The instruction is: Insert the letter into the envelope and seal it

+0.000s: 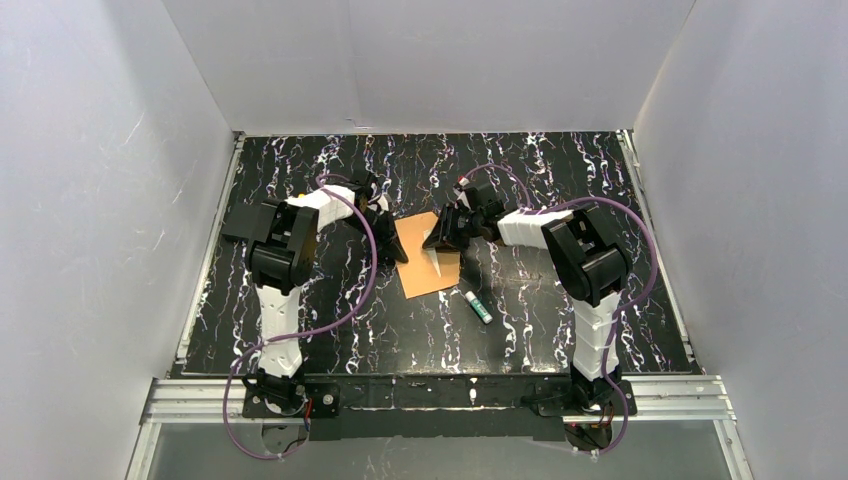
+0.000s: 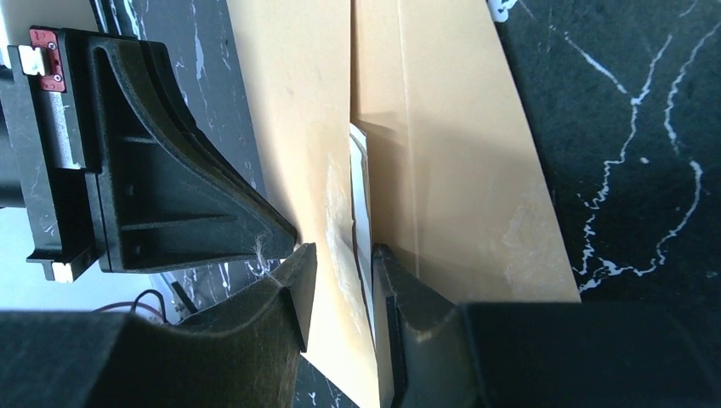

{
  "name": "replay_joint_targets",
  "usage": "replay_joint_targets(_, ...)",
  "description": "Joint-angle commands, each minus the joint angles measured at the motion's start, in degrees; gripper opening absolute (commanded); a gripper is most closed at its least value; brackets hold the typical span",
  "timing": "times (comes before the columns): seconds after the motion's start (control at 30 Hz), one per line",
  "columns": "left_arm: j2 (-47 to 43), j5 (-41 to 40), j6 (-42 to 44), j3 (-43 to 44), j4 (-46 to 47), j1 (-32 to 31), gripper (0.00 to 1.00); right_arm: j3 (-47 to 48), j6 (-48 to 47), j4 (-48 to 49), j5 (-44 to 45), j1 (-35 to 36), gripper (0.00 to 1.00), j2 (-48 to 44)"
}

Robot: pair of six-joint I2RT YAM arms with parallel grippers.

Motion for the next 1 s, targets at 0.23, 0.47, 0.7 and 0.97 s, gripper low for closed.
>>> replay_joint_targets(0.23,3.6,-7.0,4.2,-0.1,-7.3,-0.3,0.01,1.8,-3.4,1.1,1.1,-0.7,0.27,-1.8)
replay_joint_targets(0.47,2.5,-5.2,5.3,3.3,-8.0,-0.2,0.17,1.7,-2.1,3.2,-1.0,-0.7,0.14,-0.1)
replay_joint_targets(0.7,-3.5,-5.7,3.3,7.2,-9.3,-0.1,0.56,1.5,-3.2,0.9,0.3,-0.7,0.09,1.1)
replay_joint_targets(0.97,-9.4,-10.3,1.2,3.8,-9.9,0.2,0.67,1.3,-3.8,1.0,0.6,-0.7,0.29,1.2)
